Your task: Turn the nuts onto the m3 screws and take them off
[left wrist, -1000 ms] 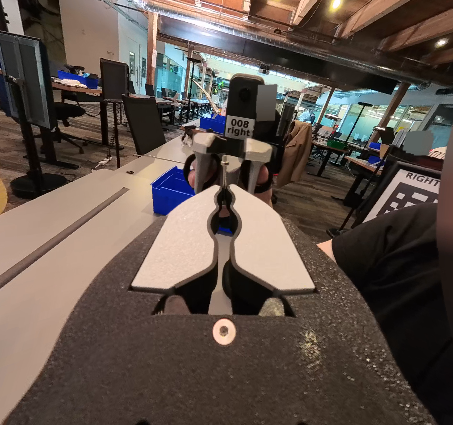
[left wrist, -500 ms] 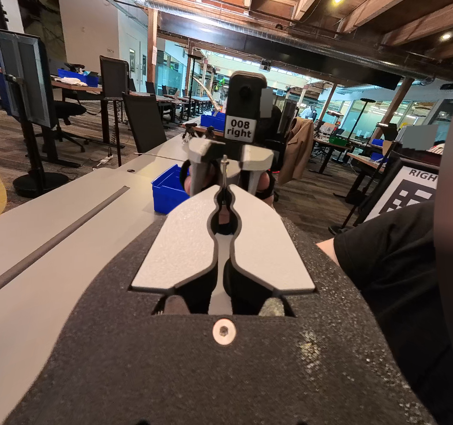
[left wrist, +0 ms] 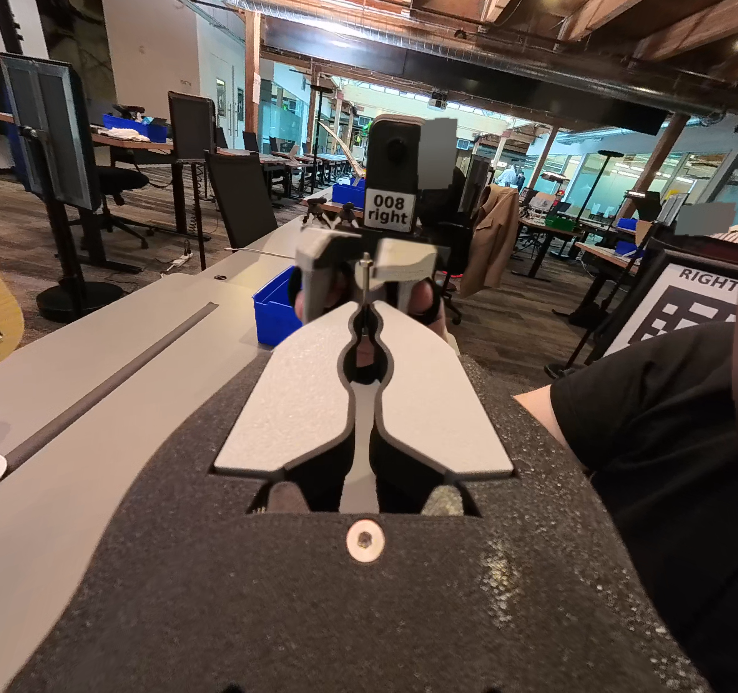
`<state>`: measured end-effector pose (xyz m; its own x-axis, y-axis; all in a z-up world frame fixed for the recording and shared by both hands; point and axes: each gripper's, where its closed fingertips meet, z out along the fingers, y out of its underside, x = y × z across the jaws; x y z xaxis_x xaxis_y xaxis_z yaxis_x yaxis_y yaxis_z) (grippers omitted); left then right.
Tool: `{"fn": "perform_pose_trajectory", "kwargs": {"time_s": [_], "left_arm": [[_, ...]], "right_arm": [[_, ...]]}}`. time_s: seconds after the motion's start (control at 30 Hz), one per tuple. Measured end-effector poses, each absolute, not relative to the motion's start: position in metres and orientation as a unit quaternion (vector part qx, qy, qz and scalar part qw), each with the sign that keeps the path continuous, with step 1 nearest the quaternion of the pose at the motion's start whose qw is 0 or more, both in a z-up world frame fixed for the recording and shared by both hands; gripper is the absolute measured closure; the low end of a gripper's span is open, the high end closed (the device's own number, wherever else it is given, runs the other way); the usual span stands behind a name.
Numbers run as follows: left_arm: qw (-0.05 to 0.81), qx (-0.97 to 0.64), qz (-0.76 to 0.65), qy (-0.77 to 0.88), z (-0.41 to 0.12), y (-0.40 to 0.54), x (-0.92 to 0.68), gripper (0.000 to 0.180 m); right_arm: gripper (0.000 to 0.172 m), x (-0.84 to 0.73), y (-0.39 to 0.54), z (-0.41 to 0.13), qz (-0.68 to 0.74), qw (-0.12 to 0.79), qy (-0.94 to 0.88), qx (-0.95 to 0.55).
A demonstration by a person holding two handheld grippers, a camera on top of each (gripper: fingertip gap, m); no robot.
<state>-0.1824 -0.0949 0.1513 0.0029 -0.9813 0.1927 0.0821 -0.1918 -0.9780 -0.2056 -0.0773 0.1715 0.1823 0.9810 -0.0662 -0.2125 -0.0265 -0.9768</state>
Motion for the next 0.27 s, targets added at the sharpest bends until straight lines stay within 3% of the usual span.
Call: {"fn": "perform_pose_trajectory", "kwargs": {"time_s": [0.27], "left_arm": [[0.478,-0.53,-0.561,0.419,0.153,-0.092,-0.187,0.179]], "right_arm": [[0.151,-0.197,-0.076,0.175,0.551,0.567,-0.37,-0.488]]}}
